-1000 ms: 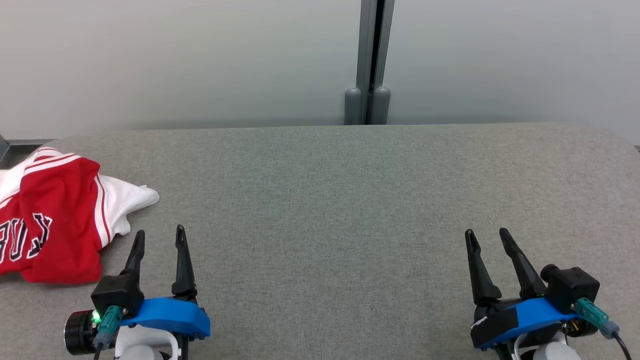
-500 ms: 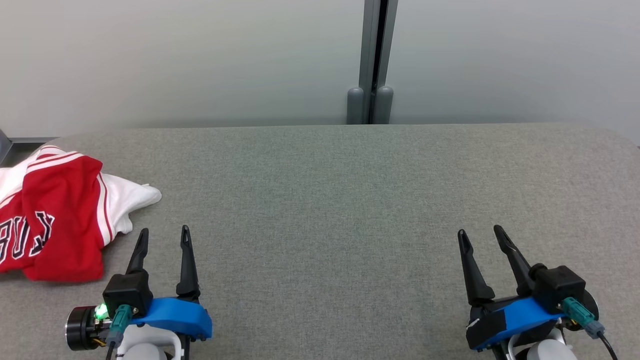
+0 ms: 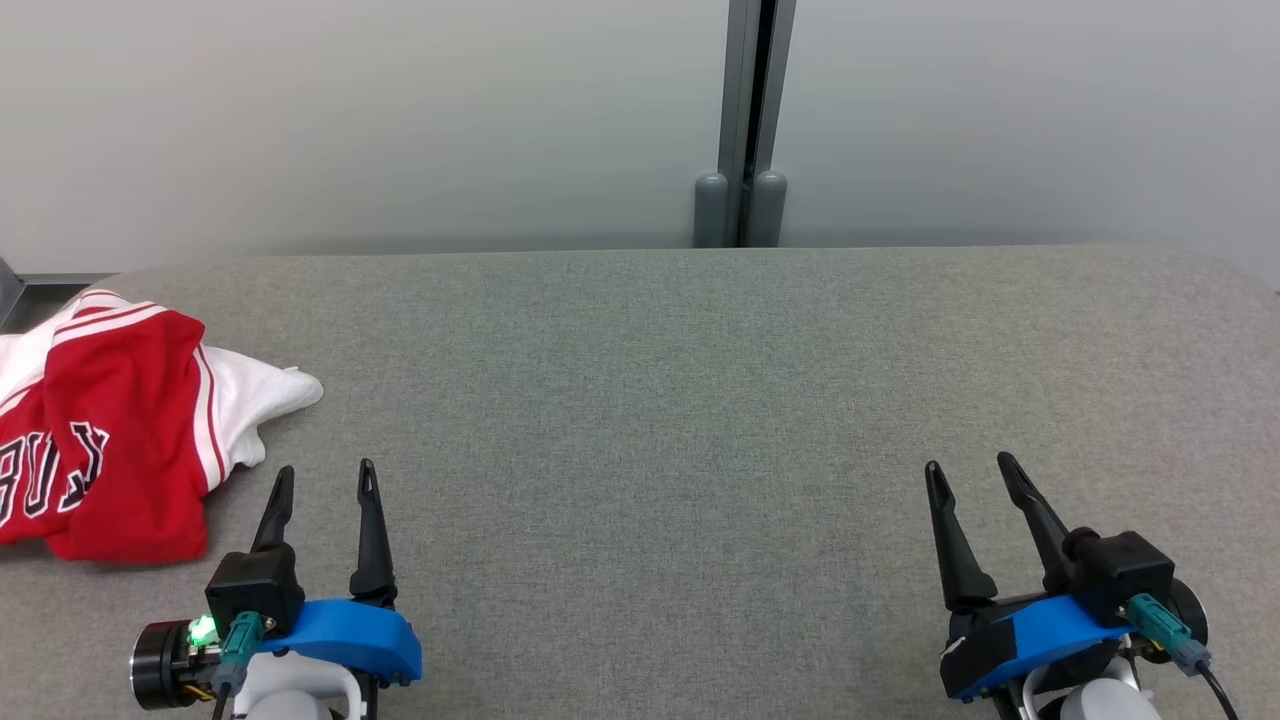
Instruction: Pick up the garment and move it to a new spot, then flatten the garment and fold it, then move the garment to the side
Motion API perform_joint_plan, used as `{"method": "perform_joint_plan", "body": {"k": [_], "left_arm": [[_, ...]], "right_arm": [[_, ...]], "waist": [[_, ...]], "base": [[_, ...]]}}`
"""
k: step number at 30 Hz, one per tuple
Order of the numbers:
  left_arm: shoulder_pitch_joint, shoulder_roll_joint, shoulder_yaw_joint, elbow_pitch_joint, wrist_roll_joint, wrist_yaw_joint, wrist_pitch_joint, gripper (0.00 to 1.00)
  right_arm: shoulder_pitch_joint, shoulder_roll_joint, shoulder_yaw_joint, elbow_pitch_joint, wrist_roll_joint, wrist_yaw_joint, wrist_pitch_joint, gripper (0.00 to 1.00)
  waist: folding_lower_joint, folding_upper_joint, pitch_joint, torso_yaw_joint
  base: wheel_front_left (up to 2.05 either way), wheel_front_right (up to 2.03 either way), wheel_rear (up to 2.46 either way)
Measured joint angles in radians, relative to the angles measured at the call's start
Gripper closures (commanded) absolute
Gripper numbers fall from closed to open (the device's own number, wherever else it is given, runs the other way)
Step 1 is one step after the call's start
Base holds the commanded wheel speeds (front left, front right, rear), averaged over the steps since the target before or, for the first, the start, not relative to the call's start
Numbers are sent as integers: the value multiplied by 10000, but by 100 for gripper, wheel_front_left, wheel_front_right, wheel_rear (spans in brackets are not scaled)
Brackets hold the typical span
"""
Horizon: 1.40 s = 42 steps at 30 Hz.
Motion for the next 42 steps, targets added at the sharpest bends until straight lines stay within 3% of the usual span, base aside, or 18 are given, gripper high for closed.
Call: {"method": "perform_joint_plan", "body": {"k": [19,42], "left_arm": [[-26,2,52,54,-12,75,0,0],[16,366,502,-545,17,234,-12,0]], "right_arm": [[0,-2,50,31,44,0,-6,0],[35,-4,278,0,270,0,-8,0]], "waist": [[0,2,-89,288],[-1,1,-211,2442]], "base": [[0,0,0],[0,0,0]]}}
